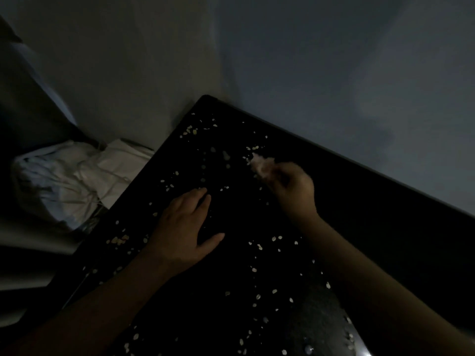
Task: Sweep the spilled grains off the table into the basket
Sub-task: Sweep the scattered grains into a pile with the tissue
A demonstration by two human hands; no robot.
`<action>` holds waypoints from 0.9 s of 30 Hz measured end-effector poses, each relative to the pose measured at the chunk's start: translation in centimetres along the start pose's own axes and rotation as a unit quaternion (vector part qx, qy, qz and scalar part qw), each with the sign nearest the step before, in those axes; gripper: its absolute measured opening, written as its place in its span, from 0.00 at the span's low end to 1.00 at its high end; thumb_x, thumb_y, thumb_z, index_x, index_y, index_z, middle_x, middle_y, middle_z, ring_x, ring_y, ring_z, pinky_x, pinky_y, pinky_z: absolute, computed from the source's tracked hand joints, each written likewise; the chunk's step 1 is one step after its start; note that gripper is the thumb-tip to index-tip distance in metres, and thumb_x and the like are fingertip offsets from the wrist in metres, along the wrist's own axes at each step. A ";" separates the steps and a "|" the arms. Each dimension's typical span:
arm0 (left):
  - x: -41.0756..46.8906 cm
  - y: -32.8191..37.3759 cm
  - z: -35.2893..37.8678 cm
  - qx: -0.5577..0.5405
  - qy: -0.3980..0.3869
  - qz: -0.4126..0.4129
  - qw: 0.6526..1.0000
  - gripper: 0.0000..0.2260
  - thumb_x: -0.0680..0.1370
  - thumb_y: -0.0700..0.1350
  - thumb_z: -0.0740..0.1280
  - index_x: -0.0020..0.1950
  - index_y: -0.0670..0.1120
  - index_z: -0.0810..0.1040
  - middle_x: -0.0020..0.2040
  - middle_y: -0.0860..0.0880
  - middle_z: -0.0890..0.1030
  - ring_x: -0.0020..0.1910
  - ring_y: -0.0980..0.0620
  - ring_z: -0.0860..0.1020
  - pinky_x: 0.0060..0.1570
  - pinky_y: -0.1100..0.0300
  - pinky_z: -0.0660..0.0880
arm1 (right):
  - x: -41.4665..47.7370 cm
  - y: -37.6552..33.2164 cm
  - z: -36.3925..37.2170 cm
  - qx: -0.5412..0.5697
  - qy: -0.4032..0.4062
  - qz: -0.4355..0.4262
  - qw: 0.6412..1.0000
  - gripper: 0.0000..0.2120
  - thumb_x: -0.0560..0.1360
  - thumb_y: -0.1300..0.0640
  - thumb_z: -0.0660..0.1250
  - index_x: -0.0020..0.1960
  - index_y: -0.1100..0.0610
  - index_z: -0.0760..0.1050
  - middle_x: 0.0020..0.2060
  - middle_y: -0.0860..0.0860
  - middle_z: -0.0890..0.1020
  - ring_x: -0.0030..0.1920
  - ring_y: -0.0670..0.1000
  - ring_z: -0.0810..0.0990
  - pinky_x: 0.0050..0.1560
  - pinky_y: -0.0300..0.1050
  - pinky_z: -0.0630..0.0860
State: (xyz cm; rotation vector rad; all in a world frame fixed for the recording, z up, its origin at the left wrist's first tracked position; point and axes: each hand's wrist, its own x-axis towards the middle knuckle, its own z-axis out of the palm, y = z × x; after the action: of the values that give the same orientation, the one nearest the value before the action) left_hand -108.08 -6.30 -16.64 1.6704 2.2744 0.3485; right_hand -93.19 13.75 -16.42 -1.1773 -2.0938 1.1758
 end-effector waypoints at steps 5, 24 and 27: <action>-0.1 0.1 0.3 -0.021 0.013 -0.003 1.000 0.39 0.72 0.69 0.55 0.74 0.44 0.64 0.76 0.48 0.60 0.73 0.48 0.58 0.70 0.56 0.55 | -4.4 -1.6 -0.9 0.110 -0.066 0.050 0.990 0.07 0.74 0.64 0.70 0.41 0.54 0.81 0.39 0.47 0.85 0.37 0.42 0.81 0.37 0.35 0.75; -0.1 0.2 0.3 -0.067 0.050 -0.014 0.996 0.36 0.72 0.67 0.59 0.71 0.44 0.69 0.73 0.51 0.65 0.71 0.52 0.61 0.70 0.59 0.57 | 1.7 -1.0 1.2 -0.057 -0.089 -0.060 0.993 0.04 0.72 0.58 0.70 0.46 0.56 0.82 0.43 0.50 0.82 0.45 0.49 0.82 0.48 0.45 0.78; 0.3 -0.1 -0.4 -0.095 0.045 -0.030 0.994 0.37 0.70 0.69 0.56 0.72 0.47 0.66 0.73 0.54 0.63 0.71 0.54 0.59 0.68 0.62 0.54 | 0.4 -3.0 0.2 0.029 -0.144 0.006 0.989 0.03 0.75 0.61 0.70 0.42 0.57 0.81 0.36 0.48 0.82 0.34 0.42 0.79 0.36 0.37 0.76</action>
State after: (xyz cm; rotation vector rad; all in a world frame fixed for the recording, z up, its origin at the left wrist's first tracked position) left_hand -108.38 -6.08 -16.35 1.5168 2.2693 0.6157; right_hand -94.90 13.21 -13.92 -1.0466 -2.2421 1.4784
